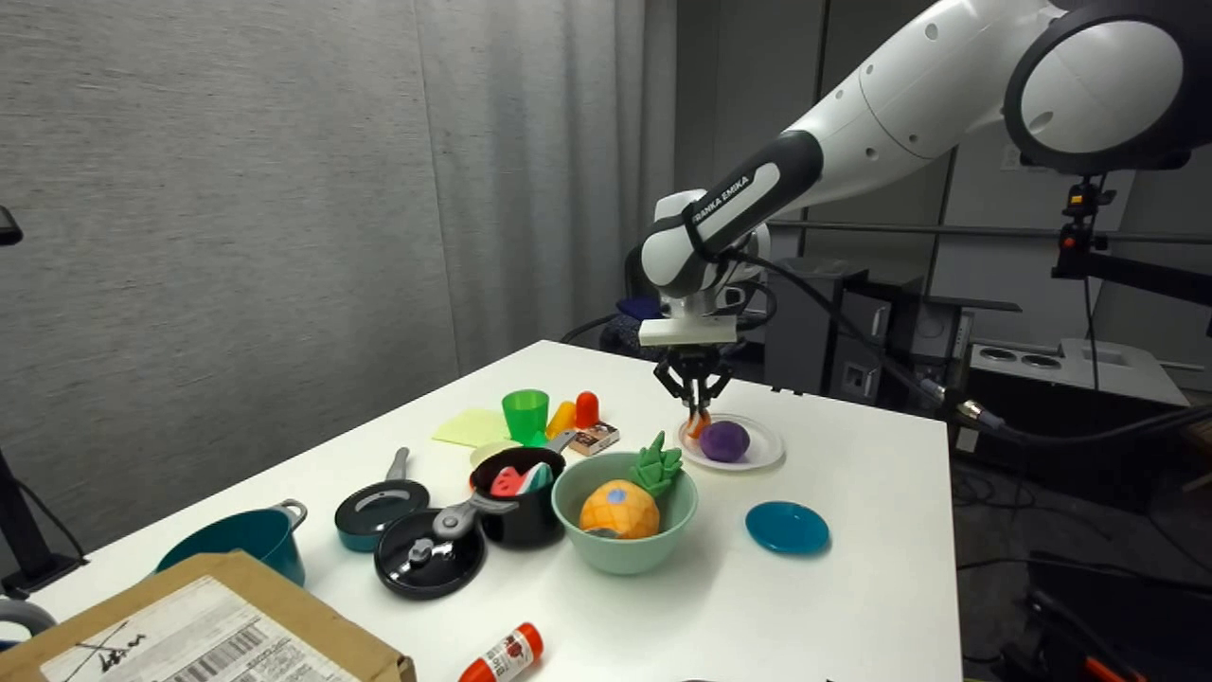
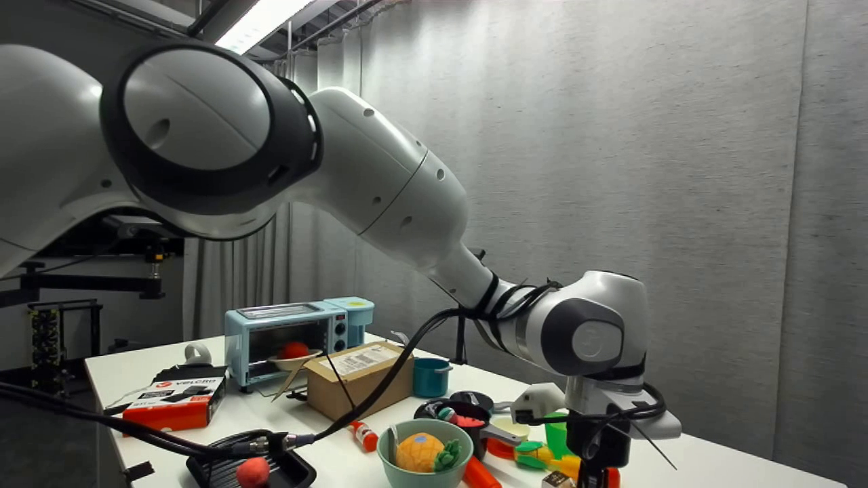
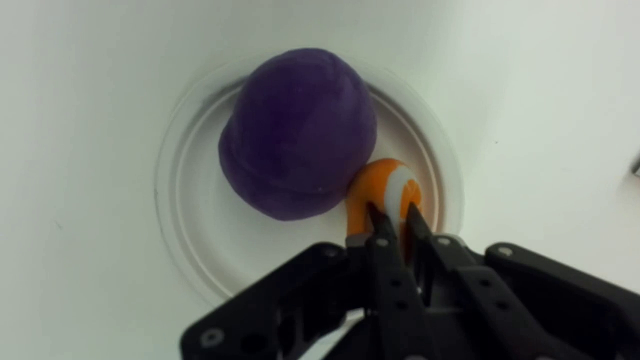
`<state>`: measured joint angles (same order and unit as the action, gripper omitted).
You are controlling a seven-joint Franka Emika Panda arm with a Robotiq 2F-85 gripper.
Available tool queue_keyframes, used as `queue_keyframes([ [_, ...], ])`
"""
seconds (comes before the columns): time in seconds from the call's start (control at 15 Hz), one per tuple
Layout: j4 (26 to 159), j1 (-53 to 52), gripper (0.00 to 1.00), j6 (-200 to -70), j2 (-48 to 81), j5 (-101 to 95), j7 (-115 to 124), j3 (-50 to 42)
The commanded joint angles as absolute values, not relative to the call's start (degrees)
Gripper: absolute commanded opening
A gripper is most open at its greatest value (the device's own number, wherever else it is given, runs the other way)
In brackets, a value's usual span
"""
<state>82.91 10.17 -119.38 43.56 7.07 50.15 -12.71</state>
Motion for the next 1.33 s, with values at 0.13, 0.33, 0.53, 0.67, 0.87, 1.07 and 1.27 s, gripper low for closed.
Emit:
queue_keyframes([
  [0.13,82.0,10.4,0.50,-119.8,43.7,7.8,48.5,-12.1],
  [0.33,81.3,10.0,0.74,-120.4,43.0,7.3,45.0,-11.1],
  [0.53,81.5,8.3,0.96,-120.1,40.8,7.1,38.3,-8.7],
  [0.67,82.7,6.3,1.00,-120.4,38.9,7.0,35.3,-7.1],
  [0.87,83.7,4.1,1.00,-120.9,36.4,8.8,30.3,-3.6],
  [1.07,84.1,2.8,1.00,-120.0,34.9,10.5,24.1,-0.5],
  [1.27,83.3,3.0,1.00,-116.4,35.3,12.1,16.8,2.0],
])
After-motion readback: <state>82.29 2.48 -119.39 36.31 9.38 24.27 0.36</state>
